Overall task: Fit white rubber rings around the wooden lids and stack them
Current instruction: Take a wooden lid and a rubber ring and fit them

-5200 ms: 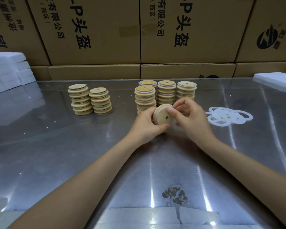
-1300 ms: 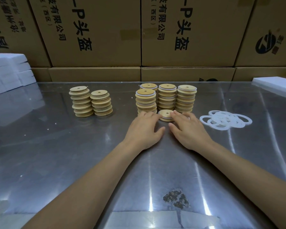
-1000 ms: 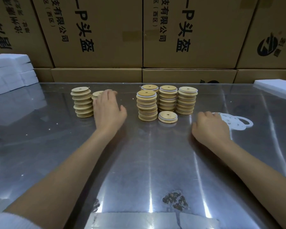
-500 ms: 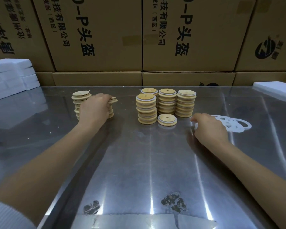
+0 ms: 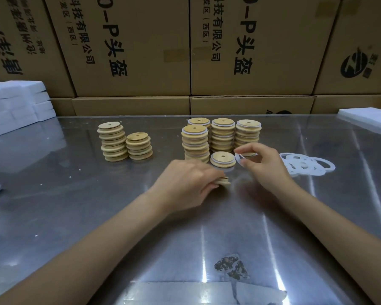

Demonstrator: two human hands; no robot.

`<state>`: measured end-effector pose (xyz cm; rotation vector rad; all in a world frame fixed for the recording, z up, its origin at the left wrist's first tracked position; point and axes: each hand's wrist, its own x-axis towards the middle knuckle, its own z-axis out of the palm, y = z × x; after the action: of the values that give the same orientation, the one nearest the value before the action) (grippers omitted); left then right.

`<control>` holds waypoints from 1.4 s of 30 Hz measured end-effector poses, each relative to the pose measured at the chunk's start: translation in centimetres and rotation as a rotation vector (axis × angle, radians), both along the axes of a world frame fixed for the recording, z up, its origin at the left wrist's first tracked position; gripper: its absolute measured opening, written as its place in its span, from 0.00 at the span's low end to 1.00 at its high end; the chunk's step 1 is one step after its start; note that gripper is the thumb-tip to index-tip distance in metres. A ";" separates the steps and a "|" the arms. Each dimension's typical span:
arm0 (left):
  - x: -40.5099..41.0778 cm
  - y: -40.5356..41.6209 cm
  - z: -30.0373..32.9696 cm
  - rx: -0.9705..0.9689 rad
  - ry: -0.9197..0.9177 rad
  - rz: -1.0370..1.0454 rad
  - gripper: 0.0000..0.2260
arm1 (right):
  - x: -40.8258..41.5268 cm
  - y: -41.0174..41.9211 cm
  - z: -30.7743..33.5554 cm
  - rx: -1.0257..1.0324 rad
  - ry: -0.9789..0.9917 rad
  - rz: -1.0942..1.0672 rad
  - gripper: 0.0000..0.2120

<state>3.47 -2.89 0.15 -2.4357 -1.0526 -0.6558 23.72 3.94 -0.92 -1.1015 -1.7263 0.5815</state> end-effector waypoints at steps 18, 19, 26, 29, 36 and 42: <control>2.4 2.9 -3.0 -0.448 -0.672 0.135 0.02 | 0.0 -0.4 0.4 -0.071 0.152 0.158 0.12; 2.4 3.0 -3.0 -0.466 -0.684 0.148 0.03 | -0.1 -0.4 0.3 -0.088 0.092 0.184 0.13; 2.3 3.2 -3.2 -0.545 -0.693 0.170 0.10 | -0.4 -0.2 -0.1 -0.072 -0.073 0.128 0.14; 2.3 3.2 -3.2 -0.580 -0.669 0.172 0.14 | -0.2 0.0 0.1 -0.054 -0.093 0.035 0.13; 2.5 3.8 -3.9 -0.578 -0.410 0.211 0.25 | 0.5 0.2 0.2 -0.273 -0.720 -0.090 0.23; 2.6 3.8 -3.4 -0.679 -0.526 0.119 0.24 | 0.6 0.3 0.3 -0.321 -0.490 0.064 0.18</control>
<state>6.04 0.91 -3.21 -2.7795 -1.8648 -1.0723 24.35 4.26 -0.65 -1.5120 -2.1433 0.6849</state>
